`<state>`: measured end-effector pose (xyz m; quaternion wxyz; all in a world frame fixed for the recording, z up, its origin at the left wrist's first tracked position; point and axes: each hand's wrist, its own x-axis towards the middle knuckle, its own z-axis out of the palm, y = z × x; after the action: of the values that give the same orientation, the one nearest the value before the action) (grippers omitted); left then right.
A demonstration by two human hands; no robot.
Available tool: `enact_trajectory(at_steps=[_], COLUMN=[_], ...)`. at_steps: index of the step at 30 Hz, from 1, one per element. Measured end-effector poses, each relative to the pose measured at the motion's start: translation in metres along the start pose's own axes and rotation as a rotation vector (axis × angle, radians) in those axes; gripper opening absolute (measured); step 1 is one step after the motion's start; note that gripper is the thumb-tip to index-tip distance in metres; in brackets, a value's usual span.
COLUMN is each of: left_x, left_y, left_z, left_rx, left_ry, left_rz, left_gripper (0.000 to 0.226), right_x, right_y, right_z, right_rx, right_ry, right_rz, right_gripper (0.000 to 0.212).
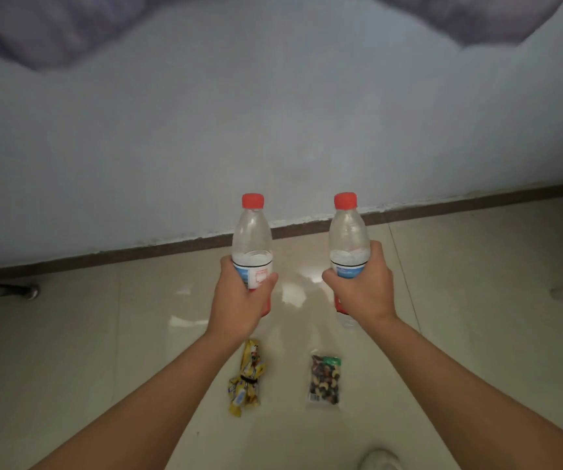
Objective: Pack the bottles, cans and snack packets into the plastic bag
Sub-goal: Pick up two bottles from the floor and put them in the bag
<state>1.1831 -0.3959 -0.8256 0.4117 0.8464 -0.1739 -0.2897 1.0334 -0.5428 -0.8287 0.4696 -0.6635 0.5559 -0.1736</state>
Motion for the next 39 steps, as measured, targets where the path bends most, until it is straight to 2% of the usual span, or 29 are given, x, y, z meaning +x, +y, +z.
enact_trajectory(at_steps=[4,8,13,16,21,30,39], left_x=[-0.046,-0.097,-0.178,-0.222,-0.285,-0.393,-0.499], left_y=[0.073,0.147,0.234,0.287,0.369,0.456,0.479], left_z=[-0.048,-0.105,-0.176,-0.222,-0.296,-0.379,-0.425], left_rx=[-0.135,-0.234,-0.383,-0.425,-0.444,-0.433,-0.435], left_ry=[0.02,0.058,0.046,0.038,0.126,0.354,0.655], left_rz=[0.055,0.12,0.222,0.292,0.407,0.461,0.433], left_gripper=[0.04,0.048,0.052,0.044,0.041,0.051,0.047], right_x=[-0.045,-0.098,-0.172,-0.213,-0.273,-0.342,-0.407], right_y=[-0.084,-0.181,-0.288,-0.355,-0.451,-0.532,-0.597], right_z=[-0.034,-0.081,-0.148,-0.184,-0.246,-0.323,-0.333], right_rx=[0.127,0.221,0.289,0.296,0.309,0.375,0.389], right_ry=[0.057,0.089,0.1,0.1,0.05,-0.111,-0.404], right_rz=[0.002,-0.031,-0.204,-0.316,-0.447,-0.589,-0.758], right_gripper=[0.049,0.045,0.044,0.041,0.045,0.043,0.046])
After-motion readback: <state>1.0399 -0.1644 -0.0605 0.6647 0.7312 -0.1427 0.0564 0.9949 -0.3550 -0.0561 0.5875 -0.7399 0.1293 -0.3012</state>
